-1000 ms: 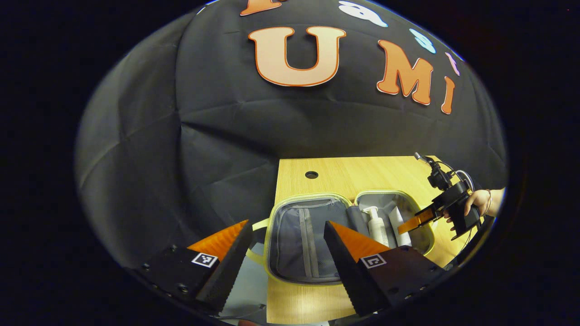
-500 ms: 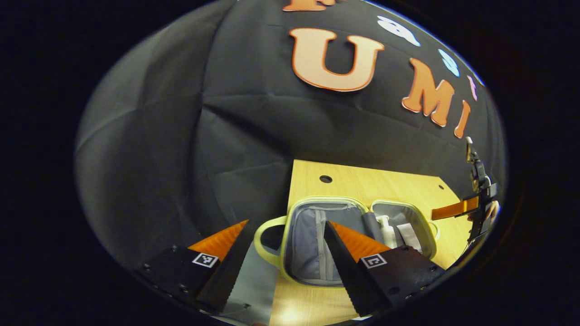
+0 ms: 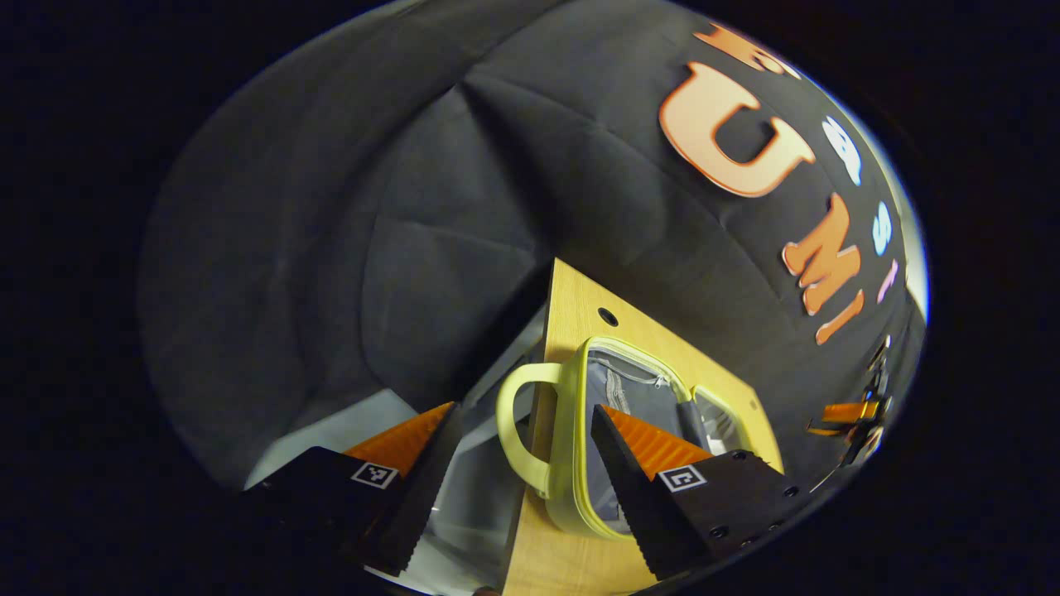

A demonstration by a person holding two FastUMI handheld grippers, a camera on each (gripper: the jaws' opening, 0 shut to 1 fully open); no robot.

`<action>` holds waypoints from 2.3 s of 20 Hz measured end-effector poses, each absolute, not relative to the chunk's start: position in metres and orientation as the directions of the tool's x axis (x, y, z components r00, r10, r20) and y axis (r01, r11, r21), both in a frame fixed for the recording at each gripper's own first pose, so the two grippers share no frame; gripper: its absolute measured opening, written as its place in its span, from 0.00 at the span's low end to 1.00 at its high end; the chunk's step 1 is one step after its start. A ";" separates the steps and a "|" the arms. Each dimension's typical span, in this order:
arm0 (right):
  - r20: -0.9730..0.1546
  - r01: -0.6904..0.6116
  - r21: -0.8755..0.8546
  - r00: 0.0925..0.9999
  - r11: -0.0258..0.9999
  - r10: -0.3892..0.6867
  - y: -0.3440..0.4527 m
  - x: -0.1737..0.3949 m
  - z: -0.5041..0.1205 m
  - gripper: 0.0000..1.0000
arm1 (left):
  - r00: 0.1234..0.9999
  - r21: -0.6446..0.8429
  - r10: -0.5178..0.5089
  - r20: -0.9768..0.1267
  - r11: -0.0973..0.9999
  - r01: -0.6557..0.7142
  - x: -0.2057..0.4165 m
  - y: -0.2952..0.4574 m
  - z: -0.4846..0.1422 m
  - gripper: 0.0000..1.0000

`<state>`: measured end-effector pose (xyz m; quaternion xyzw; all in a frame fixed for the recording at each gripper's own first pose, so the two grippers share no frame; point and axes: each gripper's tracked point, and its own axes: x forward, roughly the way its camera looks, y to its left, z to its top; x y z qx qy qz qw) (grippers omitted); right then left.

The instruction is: First open the suitcase, pack the skin care products into it, and then close the suitcase.

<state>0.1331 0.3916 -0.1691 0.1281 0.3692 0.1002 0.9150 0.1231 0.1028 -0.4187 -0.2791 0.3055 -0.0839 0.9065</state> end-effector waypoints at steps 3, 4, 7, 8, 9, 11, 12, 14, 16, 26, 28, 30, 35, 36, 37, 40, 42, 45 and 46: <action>-0.662 -0.038 0.275 0.717 0.961 0.218 0.370 0.135 -0.172 0.96 | 0.772 -0.618 -0.334 -0.541 0.780 -0.097 0.138 0.102 -0.462 0.98; -0.666 -0.030 0.273 0.715 0.961 0.212 0.368 0.133 -0.174 0.96 | 0.767 -0.638 -0.344 -0.542 0.762 -0.110 0.144 0.100 -0.469 0.98; -0.687 -0.008 0.240 0.705 0.971 0.176 0.355 0.130 -0.180 0.96 | 0.773 -0.702 -0.364 -0.520 0.698 -0.143 0.158 0.093 -0.480 0.98; -0.693 -0.002 0.233 0.702 0.972 0.168 0.353 0.129 -0.183 0.96 | 0.768 -0.721 -0.377 -0.517 0.676 -0.153 0.159 0.089 -0.482 0.98; -0.698 0.004 0.230 0.697 0.973 0.162 0.351 0.128 -0.184 0.96 | 0.756 -0.722 -0.383 -0.531 0.671 -0.168 0.160 0.084 -0.491 0.98; -0.706 0.010 0.229 0.690 0.973 0.159 0.350 0.127 -0.187 0.96 | 0.721 -0.714 -0.399 -0.566 0.674 -0.188 0.163 0.072 -0.509 0.98; -0.708 0.011 0.228 0.688 0.974 0.158 0.349 0.126 -0.188 0.96 | 0.714 -0.710 -0.400 -0.574 0.678 -0.191 0.161 0.076 -0.506 1.00; -0.709 0.011 0.225 0.688 0.974 0.156 0.348 0.126 -0.189 0.95 | 0.739 -0.756 -0.431 -0.518 0.635 -0.159 0.171 0.063 -0.491 0.73; -0.711 0.010 0.225 0.685 0.974 0.158 0.346 0.126 -0.190 0.95 | 0.739 -0.713 -0.387 -0.551 0.678 -0.177 0.177 0.065 -0.487 0.33; -0.604 -0.011 0.221 0.784 0.975 0.146 0.321 0.146 -0.157 0.96 | 0.797 -0.461 -0.335 -0.503 0.884 0.081 0.158 0.019 -0.327 0.05; -0.562 -0.036 0.192 0.815 0.981 0.140 0.308 0.152 -0.139 0.96 | 0.802 -0.423 -0.346 -0.487 0.897 0.130 0.149 -0.003 -0.287 0.05; -0.519 -0.058 0.198 0.841 0.979 0.155 0.296 0.159 -0.118 0.95 | 0.800 -0.380 -0.361 -0.479 0.907 0.182 0.141 -0.033 -0.253 0.05; -0.424 -0.045 0.211 0.896 0.976 0.133 0.239 0.155 -0.074 0.96 | 0.786 -0.277 -0.405 -0.467 0.911 0.305 0.124 -0.137 -0.193 0.05; -0.409 -0.046 0.207 0.903 0.977 0.130 0.226 0.150 -0.069 0.95 | 0.779 -0.250 -0.410 -0.474 0.911 0.327 0.120 -0.163 -0.190 0.05; -0.399 -0.042 0.199 0.909 0.979 0.119 0.211 0.146 -0.064 0.95 | 0.775 -0.225 -0.415 -0.477 0.910 0.349 0.119 -0.185 -0.185 0.05; -0.357 -0.035 0.189 0.928 0.981 0.102 0.163 0.129 -0.045 0.95 | 0.751 -0.165 -0.434 -0.498 0.897 0.409 0.110 -0.257 -0.186 0.05; -0.330 -0.029 0.177 0.940 0.984 0.087 0.132 0.121 -0.036 0.95 | 0.736 -0.127 -0.430 -0.524 0.893 0.431 0.105 -0.294 -0.199 0.05; -0.308 -0.011 0.139 0.950 0.990 0.054 0.081 0.112 -0.033 0.95 | 0.708 -0.101 -0.424 -0.565 0.887 0.450 0.102 -0.349 -0.229 0.05; -0.307 -0.006 0.136 0.951 0.991 0.048 0.067 0.106 -0.035 0.95 | 0.700 -0.092 -0.421 -0.578 0.885 0.456 0.097 -0.368 -0.242 0.05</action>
